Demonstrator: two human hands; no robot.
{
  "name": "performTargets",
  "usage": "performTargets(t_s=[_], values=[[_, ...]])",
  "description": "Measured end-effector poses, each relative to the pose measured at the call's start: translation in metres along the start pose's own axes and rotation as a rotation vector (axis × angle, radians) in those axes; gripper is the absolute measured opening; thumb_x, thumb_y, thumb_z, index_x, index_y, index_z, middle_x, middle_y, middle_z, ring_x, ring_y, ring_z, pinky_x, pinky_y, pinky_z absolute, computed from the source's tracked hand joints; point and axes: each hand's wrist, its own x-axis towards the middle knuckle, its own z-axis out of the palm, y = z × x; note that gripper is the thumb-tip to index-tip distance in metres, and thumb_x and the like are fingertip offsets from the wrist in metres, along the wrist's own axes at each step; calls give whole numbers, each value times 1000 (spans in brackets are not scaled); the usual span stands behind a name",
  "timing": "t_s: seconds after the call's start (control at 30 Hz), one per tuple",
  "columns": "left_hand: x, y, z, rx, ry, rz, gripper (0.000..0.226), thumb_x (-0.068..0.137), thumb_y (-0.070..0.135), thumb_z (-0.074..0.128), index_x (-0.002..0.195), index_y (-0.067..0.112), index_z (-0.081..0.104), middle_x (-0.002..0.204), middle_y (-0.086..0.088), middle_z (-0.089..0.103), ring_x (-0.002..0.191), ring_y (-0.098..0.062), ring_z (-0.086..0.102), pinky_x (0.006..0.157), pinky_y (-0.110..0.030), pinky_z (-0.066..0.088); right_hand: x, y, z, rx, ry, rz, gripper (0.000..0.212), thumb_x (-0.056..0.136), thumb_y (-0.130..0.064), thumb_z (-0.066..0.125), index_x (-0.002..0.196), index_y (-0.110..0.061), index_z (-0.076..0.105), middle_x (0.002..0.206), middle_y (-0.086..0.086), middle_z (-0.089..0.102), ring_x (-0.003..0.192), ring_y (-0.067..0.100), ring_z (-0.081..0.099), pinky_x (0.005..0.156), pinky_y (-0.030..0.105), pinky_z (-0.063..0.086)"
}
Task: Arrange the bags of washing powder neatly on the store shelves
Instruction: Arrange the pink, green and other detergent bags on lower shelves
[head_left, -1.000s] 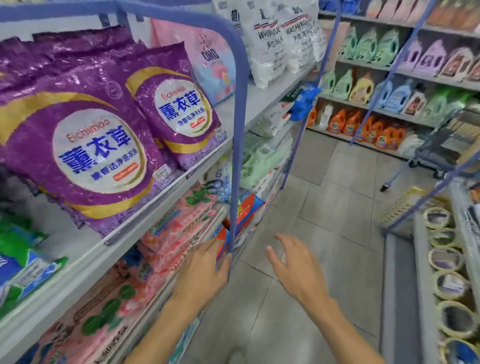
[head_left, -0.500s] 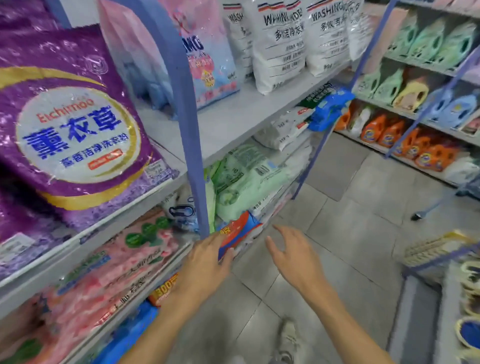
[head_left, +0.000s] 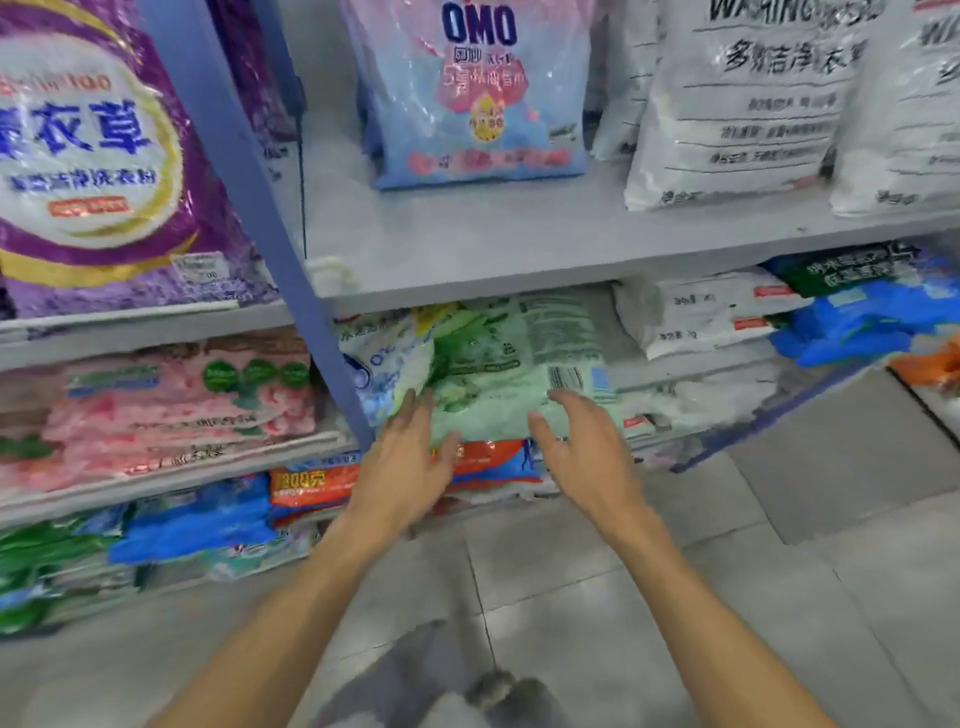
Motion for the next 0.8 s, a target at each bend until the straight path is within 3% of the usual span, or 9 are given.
performTargets(t_s=[0.23, 0.47, 0.57, 0.63, 0.67, 0.73, 0.8], values=[[26, 4, 6, -157, 153, -264, 71, 106, 47, 41, 161, 9, 17, 168, -18, 14, 152, -38, 21, 120, -48, 25, 58, -18, -3, 56, -76, -84, 61, 100, -52, 52, 150, -18, 45, 152, 6, 51, 135, 27, 51, 109, 41, 43], [85, 3, 24, -325, 230, -615, 80, 105, 59, 26, 162, 11, -2, 170, -17, -7, 156, -39, 4, 124, -50, 11, 152, -41, 17, 322, -287, 7, 102, 81, -78, 62, 159, -24, 24, 158, 0, 42, 143, 26, 44, 115, 41, 38], [107, 4, 29, -441, 331, -749, 76, 105, 61, 21, 163, 18, -4, 169, -12, -16, 155, -42, 7, 122, -50, 12, 184, -51, 38, 443, -399, -33, 91, 81, -76, 64, 154, -28, 38, 150, -7, 47, 133, 20, 51, 106, 37, 46], [114, 4, 34, -507, 396, -800, 73, 104, 62, 21, 163, 27, -4, 168, -12, -21, 154, -43, 5, 122, -51, 11, 197, -57, 53, 518, -493, -33, 87, 77, -79, 65, 149, -34, 47, 149, -8, 50, 124, 17, 54, 82, 29, 54], [115, 3, 36, -556, 426, -816, 72, 104, 64, 23, 163, 32, -2, 167, -13, -22, 154, -43, 2, 123, -50, 10, 201, -58, 59, 557, -527, -44, 82, 78, -76, 67, 146, -35, 51, 141, -11, 53, 119, 13, 53, 69, 22, 49], [118, -1, 39, -688, 496, -823, 73, 101, 64, 37, 162, 38, 6, 169, -17, -8, 155, -40, 4, 122, -46, 14, 213, -58, 73, 601, -514, -48, 70, 76, -66, 77, 134, -30, 63, 124, -12, 60, 108, 10, 56, 60, 20, 46], [121, -8, 41, -763, 562, -789, 75, 99, 58, 50, 161, 38, 13, 167, -12, 22, 152, -36, 22, 118, -40, 25, 229, -53, 88, 626, -461, -3, 52, 69, -51, 89, 111, -25, 74, 110, -9, 71, 97, 10, 67, 67, 27, 59]])
